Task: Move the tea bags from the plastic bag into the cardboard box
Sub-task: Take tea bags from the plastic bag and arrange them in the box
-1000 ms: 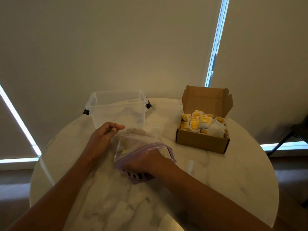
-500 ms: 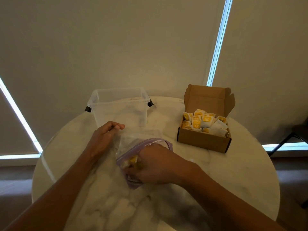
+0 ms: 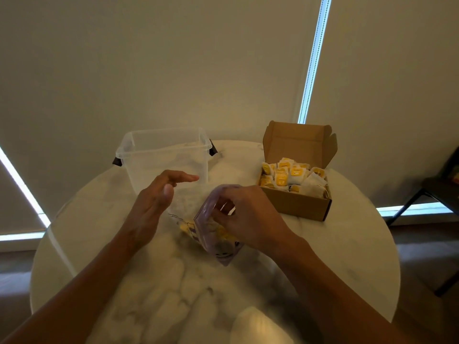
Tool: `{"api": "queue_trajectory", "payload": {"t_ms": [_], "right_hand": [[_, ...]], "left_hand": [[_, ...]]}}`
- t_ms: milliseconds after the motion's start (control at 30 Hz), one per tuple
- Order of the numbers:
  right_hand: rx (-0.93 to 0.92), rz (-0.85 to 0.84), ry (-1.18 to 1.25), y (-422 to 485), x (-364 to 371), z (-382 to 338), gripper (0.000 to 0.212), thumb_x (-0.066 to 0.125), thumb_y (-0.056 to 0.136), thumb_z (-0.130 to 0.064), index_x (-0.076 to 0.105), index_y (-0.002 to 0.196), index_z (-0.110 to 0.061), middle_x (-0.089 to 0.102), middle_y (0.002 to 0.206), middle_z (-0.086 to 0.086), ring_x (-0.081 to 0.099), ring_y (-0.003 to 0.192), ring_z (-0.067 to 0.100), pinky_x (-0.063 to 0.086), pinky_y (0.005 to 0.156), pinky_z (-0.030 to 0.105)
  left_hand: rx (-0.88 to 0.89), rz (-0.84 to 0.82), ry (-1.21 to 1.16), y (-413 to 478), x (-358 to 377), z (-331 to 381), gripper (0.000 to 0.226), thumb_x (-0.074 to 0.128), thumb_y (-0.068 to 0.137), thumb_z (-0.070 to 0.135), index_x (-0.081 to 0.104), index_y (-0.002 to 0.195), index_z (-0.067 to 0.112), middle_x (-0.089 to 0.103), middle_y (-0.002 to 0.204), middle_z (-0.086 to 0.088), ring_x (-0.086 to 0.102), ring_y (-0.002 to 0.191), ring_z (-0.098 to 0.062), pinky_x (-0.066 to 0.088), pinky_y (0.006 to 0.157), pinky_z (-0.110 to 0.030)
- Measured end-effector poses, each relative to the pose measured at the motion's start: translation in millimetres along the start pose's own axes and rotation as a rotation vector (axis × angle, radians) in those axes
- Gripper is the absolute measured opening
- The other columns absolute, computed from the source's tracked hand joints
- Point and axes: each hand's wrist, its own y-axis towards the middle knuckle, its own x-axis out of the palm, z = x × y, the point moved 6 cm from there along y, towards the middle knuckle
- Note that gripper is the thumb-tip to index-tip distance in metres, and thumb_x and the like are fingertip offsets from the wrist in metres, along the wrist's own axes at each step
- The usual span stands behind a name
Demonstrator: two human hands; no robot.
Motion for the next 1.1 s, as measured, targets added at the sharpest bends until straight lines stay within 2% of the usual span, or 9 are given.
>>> {"api": "queue_trajectory", "payload": {"t_ms": [67,133,333,533,667,833,900,967,1100], "right_hand": [[0.030,0.009,0.019,-1.0,-1.3,5.9,0.014,0.078,0.094,-0.025,0.082,0.107,-0.023,0.079,0.094,-0.008,0.070,0.078,0.004,0.052,0.072,0.012],[0.039,-0.008,0.048,-2.7,-1.3,8.6,0.015,0.079,0.093,-0.028,0.082,0.107,-0.021,0.079,0.094,-0.009,0.070,0.078,0.003,0.057,0.074,0.016],[0.219,-0.097,0.392,-9.5,-33.5,23.2,0.010,0.082,0.093,-0.027,0.081,0.102,-0.024,0.080,0.095,-0.011,0.078,0.086,0.010,0.063,0.071,0.026],[0.383,0.063,0.666,-13.4,-63.3,54.2,0.012,0.076,0.096,-0.011,0.076,0.108,-0.009,0.081,0.096,0.005,0.076,0.087,0.020,0.059,0.057,0.028],[0.462,0.073,0.794,-15.9,-60.1,64.9,0.020,0.072,0.099,-0.012,0.076,0.118,-0.014,0.079,0.102,0.011,0.067,0.084,0.024,0.057,0.060,0.026],[0.485,0.035,0.826,-18.1,-55.5,67.4,0.021,0.067,0.102,-0.011,0.078,0.120,-0.012,0.077,0.086,0.002,0.068,0.068,0.014,0.046,0.046,0.021],[0.492,0.019,0.887,-18.0,-53.1,65.0,0.020,0.066,0.102,-0.009,0.076,0.120,-0.010,0.080,0.096,0.008,0.075,0.077,0.019,0.055,0.053,0.022],[0.485,0.007,0.979,-17.4,-51.7,63.2,0.019,0.064,0.102,-0.003,0.074,0.118,-0.005,0.079,0.109,0.015,0.079,0.096,0.027,0.064,0.074,0.026],[0.400,-0.011,1.103,-15.4,-52.5,59.3,0.020,0.057,0.100,0.004,0.074,0.110,0.001,0.076,0.118,0.020,0.074,0.114,0.032,0.062,0.092,0.029]], "left_hand": [[0.024,-0.083,-0.002,-0.9,11.0,8.4,0.090,0.039,0.093,0.093,0.065,0.139,0.020,0.068,0.147,0.006,0.060,0.142,-0.018,0.043,0.119,-0.028],[0.002,-0.119,0.000,-2.6,15.6,11.7,0.080,0.060,0.089,0.083,0.066,0.137,0.018,0.070,0.145,0.006,0.062,0.138,-0.016,0.048,0.113,-0.021],[-0.097,-0.064,0.050,-2.8,2.0,-6.0,0.027,0.062,0.101,0.038,0.072,0.114,0.016,0.080,0.129,0.011,0.072,0.121,-0.014,0.053,0.111,-0.047],[-0.203,-0.054,-0.074,1.7,-1.0,-31.5,0.026,0.060,0.105,0.038,0.067,0.110,0.013,0.082,0.126,0.000,0.073,0.124,-0.025,0.050,0.115,-0.064],[-0.209,-0.060,-0.120,1.1,-0.4,-30.9,0.029,0.060,0.106,0.041,0.067,0.120,0.017,0.080,0.130,-0.001,0.072,0.128,-0.023,0.050,0.116,-0.061],[-0.173,-0.042,-0.018,-0.8,-3.9,-23.6,0.032,0.062,0.103,0.043,0.074,0.124,0.022,0.080,0.126,0.004,0.073,0.118,-0.015,0.056,0.101,-0.043],[-0.180,-0.039,-0.001,-0.6,-4.6,-24.2,0.032,0.061,0.103,0.045,0.076,0.120,0.022,0.080,0.122,0.006,0.074,0.113,-0.013,0.055,0.094,-0.037],[-0.186,-0.030,0.016,-0.7,-5.5,-25.7,0.033,0.061,0.103,0.045,0.076,0.117,0.021,0.080,0.118,0.006,0.074,0.109,-0.012,0.054,0.091,-0.034],[-0.198,-0.022,0.039,-0.4,-6.0,-28.4,0.035,0.061,0.103,0.048,0.076,0.117,0.020,0.079,0.115,0.005,0.073,0.109,-0.014,0.055,0.093,-0.038]]}}
